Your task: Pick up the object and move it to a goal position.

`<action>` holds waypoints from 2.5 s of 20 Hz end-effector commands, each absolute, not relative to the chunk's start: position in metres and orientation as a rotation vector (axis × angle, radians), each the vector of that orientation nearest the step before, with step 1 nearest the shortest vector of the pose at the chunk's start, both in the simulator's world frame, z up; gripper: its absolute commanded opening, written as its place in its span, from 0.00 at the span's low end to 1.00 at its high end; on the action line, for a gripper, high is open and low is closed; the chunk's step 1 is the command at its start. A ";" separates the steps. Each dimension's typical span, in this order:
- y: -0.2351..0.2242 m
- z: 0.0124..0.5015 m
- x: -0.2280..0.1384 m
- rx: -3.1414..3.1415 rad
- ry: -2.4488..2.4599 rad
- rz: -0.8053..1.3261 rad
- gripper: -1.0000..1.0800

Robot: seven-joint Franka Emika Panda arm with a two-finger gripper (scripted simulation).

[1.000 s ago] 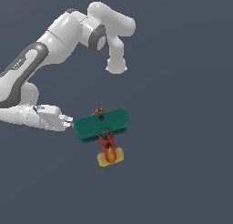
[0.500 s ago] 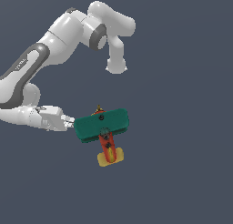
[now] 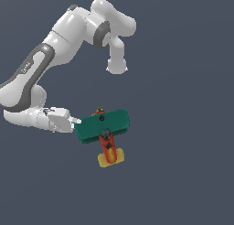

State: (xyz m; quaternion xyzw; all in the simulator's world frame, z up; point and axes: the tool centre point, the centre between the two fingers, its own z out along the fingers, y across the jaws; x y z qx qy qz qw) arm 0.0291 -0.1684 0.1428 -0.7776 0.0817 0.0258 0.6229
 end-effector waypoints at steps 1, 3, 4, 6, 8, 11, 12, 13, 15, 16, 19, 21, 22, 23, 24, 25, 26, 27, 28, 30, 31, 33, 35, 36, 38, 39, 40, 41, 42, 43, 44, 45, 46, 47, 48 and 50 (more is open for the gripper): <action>-0.165 0.142 0.029 -1.786 0.188 0.059 0.62; -0.165 0.142 0.029 -1.786 0.188 0.059 0.00; -0.165 0.142 0.029 -1.786 0.188 0.059 0.00; -0.165 0.142 0.029 -1.786 0.188 0.059 0.00; -0.165 0.142 0.029 -1.786 0.188 0.059 0.00; -0.165 0.142 0.029 -1.786 0.188 0.059 0.00; -0.165 0.142 0.029 -1.786 0.188 0.059 0.00; -0.165 0.142 0.029 -1.786 0.188 0.058 0.00; -0.165 0.143 0.029 -1.786 0.188 0.058 0.00; -0.164 0.144 0.029 -1.786 0.188 0.058 0.00; -0.161 0.147 0.029 -1.786 0.188 0.058 0.00; -0.158 0.151 0.029 -1.786 0.188 0.059 0.00; -0.156 0.153 0.028 -1.786 0.188 0.059 0.00; -0.154 0.156 0.028 -1.787 0.188 0.059 0.00; -0.151 0.159 0.028 -1.787 0.188 0.059 0.00; -0.148 0.163 0.027 -1.787 0.189 0.060 0.00; -0.145 0.167 0.027 -1.787 0.189 0.060 0.00; -0.142 0.171 0.026 -1.788 0.189 0.060 0.00; -0.138 0.176 0.026 -1.788 0.189 0.061 0.00; -0.128 0.187 0.025 -1.789 0.190 0.062 0.00; -0.123 0.194 0.024 -1.789 0.190 0.062 0.00; -0.111 0.208 0.023 -1.790 0.191 0.063 0.00; -0.096 0.226 0.021 -1.791 0.191 0.064 0.00; -0.088 0.235 0.020 -1.791 0.192 0.065 0.00; -0.073 0.254 0.019 -1.792 0.192 0.066 0.00; -0.065 0.264 0.018 -1.793 0.192 0.067 0.00; -0.057 0.274 0.017 -1.793 0.193 0.067 0.00; -0.049 0.284 0.017 -1.793 0.193 0.068 0.00; -0.041 0.293 0.016 -1.793 0.193 0.068 0.00; -0.033 0.303 0.015 -1.793 0.193 0.069 0.00; -0.024 0.313 0.014 -1.794 0.193 0.069 0.00; -0.016 0.324 0.014 -1.794 0.193 0.069 0.00; -0.008 0.334 0.013 -1.794 0.193 0.070 0.00; 0.000 0.344 0.012 -1.794 0.193 0.070 0.00; 0.008 0.354 0.012 -1.794 0.193 0.070 0.00; 0.024 0.375 0.011 -1.794 0.193 0.071 0.00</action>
